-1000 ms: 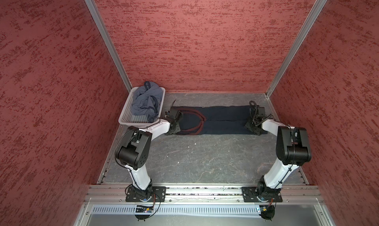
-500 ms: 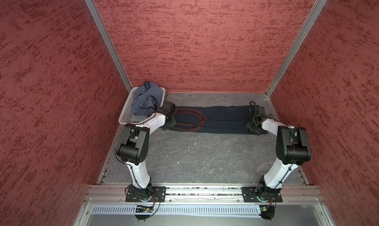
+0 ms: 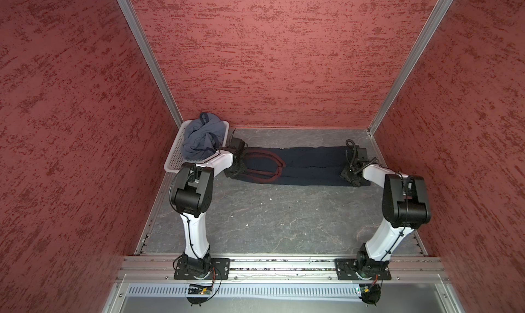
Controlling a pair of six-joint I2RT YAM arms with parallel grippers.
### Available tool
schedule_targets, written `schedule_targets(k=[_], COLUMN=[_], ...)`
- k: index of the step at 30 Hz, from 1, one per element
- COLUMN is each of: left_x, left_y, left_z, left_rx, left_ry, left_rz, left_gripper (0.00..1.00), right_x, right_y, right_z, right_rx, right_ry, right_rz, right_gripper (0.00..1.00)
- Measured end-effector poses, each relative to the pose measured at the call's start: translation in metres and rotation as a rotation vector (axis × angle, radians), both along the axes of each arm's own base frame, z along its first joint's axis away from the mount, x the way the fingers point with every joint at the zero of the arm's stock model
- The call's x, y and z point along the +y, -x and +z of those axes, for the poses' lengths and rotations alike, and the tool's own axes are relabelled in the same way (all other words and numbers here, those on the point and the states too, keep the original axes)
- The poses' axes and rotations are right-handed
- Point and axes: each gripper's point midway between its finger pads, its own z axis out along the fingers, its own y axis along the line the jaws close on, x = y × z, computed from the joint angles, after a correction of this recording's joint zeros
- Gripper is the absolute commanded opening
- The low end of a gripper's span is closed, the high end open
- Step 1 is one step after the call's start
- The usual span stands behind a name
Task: Fold and stack tank tops
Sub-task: Smooth out the tank top at the center of the table.
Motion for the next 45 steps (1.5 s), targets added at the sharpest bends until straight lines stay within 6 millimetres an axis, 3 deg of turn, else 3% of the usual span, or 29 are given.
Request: schedule_targets(k=[2, 6, 9, 12, 15, 20, 24, 28, 32, 38, 45], left_x=[0.001, 0.000, -0.002, -0.003, -0.003, -0.003, -0.002, -0.002, -0.001, 0.000, -0.002], left_y=[0.003, 0.013, 0.020, 0.022, 0.027, 0.030, 0.030, 0.031, 0.035, 0.039, 0.046], left_z=[0.001, 0.008, 0.015, 0.015, 0.011, 0.008, 0.008, 0.007, 0.003, -0.001, -0.002], left_rx=[0.003, -0.002, -0.010, -0.011, 0.002, 0.010, 0.009, 0.009, 0.020, 0.029, 0.037], left_ry=[-0.009, -0.009, -0.005, -0.003, -0.006, -0.007, -0.006, -0.004, -0.001, 0.008, 0.043], left_rz=[0.004, -0.001, -0.006, -0.008, -0.008, -0.004, 0.001, 0.006, 0.010, 0.010, 0.006], left_gripper=[0.52, 0.53, 0.53, 0.54, 0.54, 0.46, 0.39, 0.33, 0.29, 0.24, 0.23], right_x=[0.000, 0.000, 0.009, 0.031, 0.076, 0.190, 0.268, 0.315, 0.333, 0.340, 0.347], right_y=[-0.001, -0.002, -0.006, -0.014, -0.022, -0.033, -0.036, -0.036, -0.047, -0.061, -0.054], right_z=[0.001, 0.011, 0.031, 0.058, 0.077, 0.091, 0.084, 0.069, 0.059, 0.050, 0.044], right_rx=[-0.003, -0.025, -0.077, -0.155, -0.217, -0.268, -0.276, -0.261, -0.258, -0.248, -0.222], right_ry=[0.001, 0.001, 0.002, -0.002, -0.014, -0.036, -0.049, -0.046, -0.026, 0.008, 0.023], right_rz=[0.000, 0.004, 0.037, 0.108, 0.243, 0.564, 0.768, 0.894, 0.947, 0.979, 1.018], right_gripper=[0.55, 0.59, 0.62, 0.63, 0.63, 0.63, 0.62, 0.62, 0.61, 0.49, 0.45])
